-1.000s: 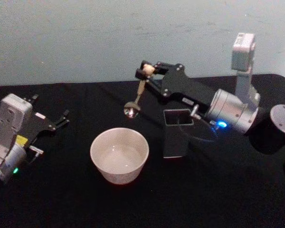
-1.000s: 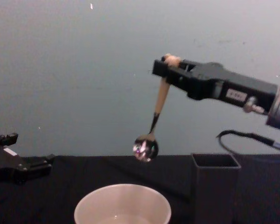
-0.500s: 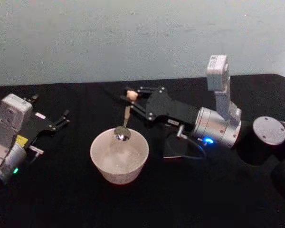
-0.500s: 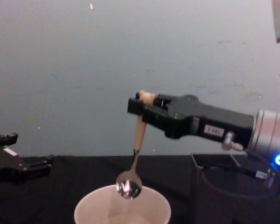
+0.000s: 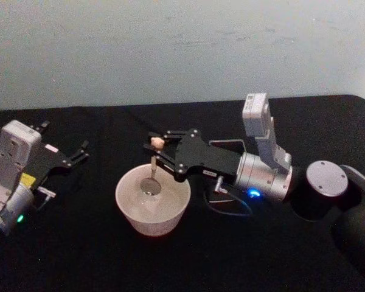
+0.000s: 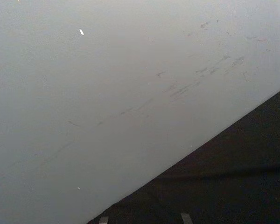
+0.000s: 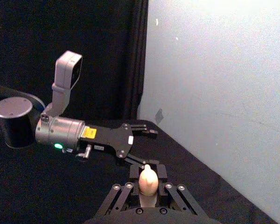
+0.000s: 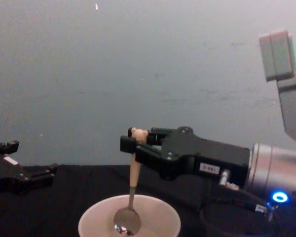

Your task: Pick up the stirring spoon with one hand, stir inside the cup, then place it back in its original position.

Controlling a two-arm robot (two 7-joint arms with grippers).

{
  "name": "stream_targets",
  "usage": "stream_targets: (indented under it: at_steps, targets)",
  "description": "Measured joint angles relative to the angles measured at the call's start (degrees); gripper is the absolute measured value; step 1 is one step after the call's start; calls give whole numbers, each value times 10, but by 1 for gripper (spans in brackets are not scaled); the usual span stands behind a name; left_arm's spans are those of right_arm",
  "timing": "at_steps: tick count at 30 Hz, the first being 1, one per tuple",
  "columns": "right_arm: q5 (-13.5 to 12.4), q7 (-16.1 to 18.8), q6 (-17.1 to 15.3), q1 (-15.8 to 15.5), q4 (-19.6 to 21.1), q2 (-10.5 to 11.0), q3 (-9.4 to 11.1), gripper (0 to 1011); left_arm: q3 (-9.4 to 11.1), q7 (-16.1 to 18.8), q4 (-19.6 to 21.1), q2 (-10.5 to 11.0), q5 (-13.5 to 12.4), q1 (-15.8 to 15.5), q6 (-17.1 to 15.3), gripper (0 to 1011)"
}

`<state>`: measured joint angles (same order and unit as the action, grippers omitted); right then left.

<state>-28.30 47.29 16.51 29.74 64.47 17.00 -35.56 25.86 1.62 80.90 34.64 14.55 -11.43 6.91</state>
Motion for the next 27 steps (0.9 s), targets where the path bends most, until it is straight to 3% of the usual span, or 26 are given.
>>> stream_targets:
  at_steps: [13,27]
  targets:
    - [23,-2,17,8,-40,-21,-2,213,0,0,0,0,0,0,0,1001]
    - [24,-12,14,-9,-17,-6,15,213,0,0,0,0,0,0,0,1001]
